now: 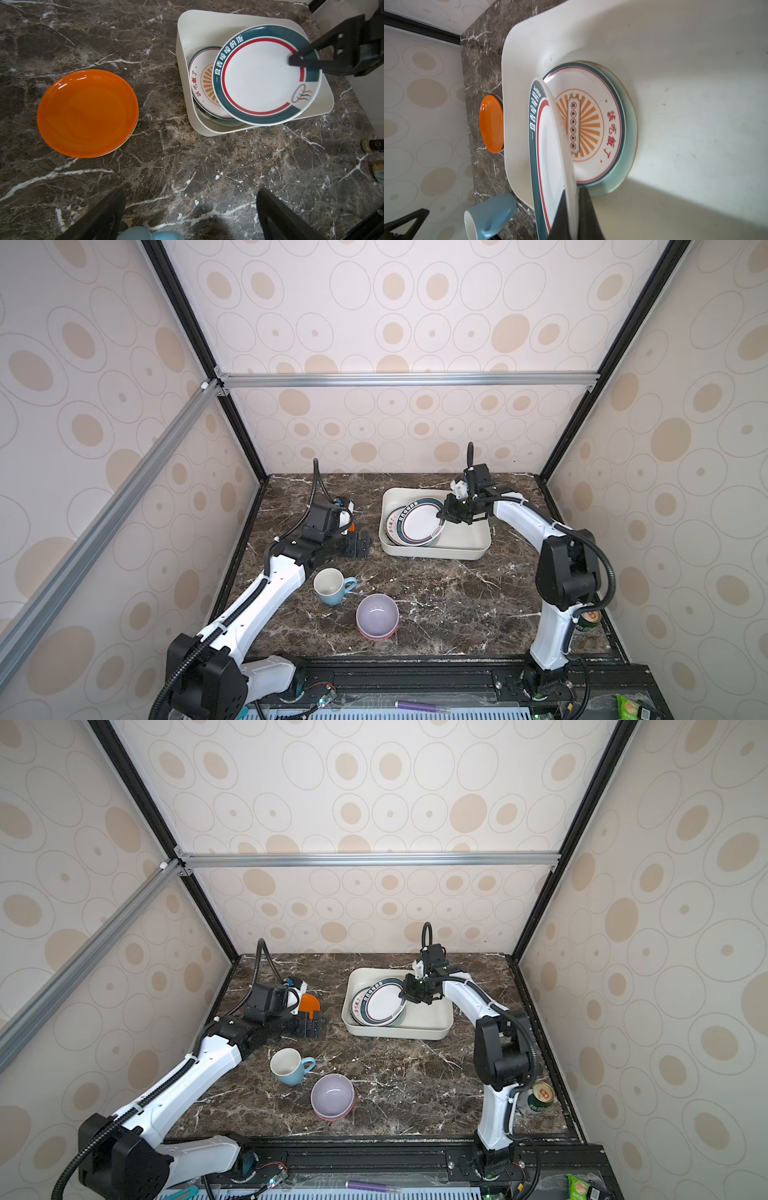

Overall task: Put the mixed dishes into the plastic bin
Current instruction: 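Carry the green-rimmed plate into the bin with the right gripper while the left withdraws, then open the right gripper and withdraw it from the bin toward the lavender bowl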

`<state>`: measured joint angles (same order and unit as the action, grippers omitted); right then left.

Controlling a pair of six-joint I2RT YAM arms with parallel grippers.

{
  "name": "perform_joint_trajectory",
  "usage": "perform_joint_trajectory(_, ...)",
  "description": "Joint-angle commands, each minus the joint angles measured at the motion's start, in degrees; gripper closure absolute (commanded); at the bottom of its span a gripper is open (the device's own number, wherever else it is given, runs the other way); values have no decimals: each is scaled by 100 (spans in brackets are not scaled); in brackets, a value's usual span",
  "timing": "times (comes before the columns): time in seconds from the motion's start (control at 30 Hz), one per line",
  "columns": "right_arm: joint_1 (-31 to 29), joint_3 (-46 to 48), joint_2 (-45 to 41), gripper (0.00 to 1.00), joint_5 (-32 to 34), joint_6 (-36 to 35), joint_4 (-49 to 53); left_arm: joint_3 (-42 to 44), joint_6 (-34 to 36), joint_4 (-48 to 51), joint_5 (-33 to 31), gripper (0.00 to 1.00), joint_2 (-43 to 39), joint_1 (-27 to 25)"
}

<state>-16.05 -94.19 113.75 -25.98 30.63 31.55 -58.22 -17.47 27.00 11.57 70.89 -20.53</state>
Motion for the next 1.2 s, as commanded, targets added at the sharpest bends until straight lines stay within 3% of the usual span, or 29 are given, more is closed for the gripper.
perform_joint_trajectory(0.0, -32, -499, 331, 99, -284, 141, -81, -17, 273, -181, 221, 1, 173, 164)
perform_joint_trajectory(0.43, -97, -943, 1252, 97, -628, 336, -266, 165, 335, -424, 614, 1, 467, 522)
perform_joint_trajectory(0.5, -107, -945, 1296, 89, -637, 347, -228, 192, 342, -431, 623, 1, 483, 538)
perform_joint_trajectory(0.57, -124, -919, 1294, 74, -613, 299, -141, 200, 366, -415, 647, 1, 512, 558)
perform_joint_trajectory(0.7, -169, -958, 1238, 63, -243, 13, 233, 216, 353, -441, 691, 1, 521, 576)
perform_joint_trajectory(1.17, -362, -1753, 1559, 45, 811, -761, 1697, 291, 316, -502, 859, 1, 460, 635)
